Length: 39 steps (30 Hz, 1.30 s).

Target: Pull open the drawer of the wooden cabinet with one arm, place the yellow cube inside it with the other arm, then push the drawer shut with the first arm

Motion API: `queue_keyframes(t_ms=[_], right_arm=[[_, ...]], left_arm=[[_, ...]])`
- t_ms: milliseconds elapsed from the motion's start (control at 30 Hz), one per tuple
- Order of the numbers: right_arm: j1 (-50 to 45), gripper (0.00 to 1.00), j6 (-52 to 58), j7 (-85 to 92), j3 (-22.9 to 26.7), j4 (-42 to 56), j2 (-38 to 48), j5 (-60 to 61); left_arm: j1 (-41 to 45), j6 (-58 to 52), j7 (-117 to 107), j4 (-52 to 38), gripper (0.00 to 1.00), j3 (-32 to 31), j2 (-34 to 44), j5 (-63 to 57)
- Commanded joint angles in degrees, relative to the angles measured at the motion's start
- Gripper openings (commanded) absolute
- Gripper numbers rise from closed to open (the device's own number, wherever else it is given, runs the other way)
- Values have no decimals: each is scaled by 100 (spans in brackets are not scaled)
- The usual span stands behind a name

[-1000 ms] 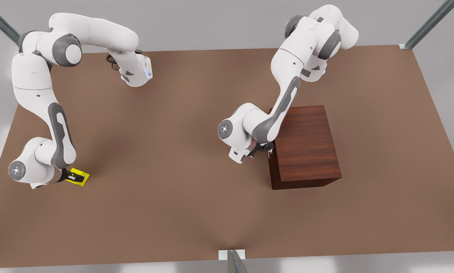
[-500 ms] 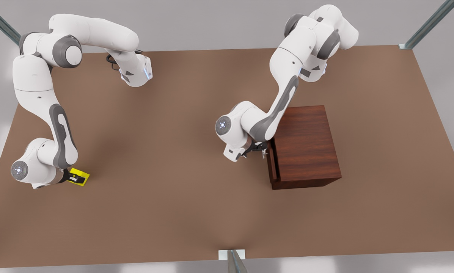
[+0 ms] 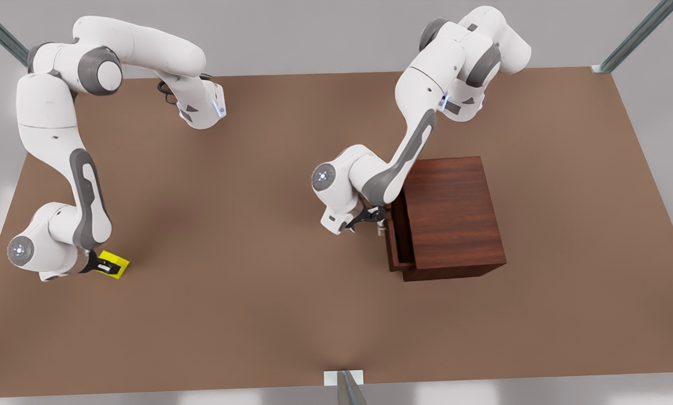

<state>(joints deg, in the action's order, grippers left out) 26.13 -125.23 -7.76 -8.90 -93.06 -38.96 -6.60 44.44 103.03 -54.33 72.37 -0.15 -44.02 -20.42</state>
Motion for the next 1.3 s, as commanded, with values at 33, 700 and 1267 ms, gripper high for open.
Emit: queue_keyframes(t_ms=[33,700,1267], right_arm=[[-2,64,578,-384,-129,157,117,-43],[-46,65,3602,-1025,-1131,1844,784,-52],[-64,66,3593,-1175,-1149,1844,776,-61]], left_arm=[[12,112,-43,-3,100,6,8,-6],[161,411,-183,-47,100,-82,8,3],[249,-222,-113,-460,100,-223,122,205]])
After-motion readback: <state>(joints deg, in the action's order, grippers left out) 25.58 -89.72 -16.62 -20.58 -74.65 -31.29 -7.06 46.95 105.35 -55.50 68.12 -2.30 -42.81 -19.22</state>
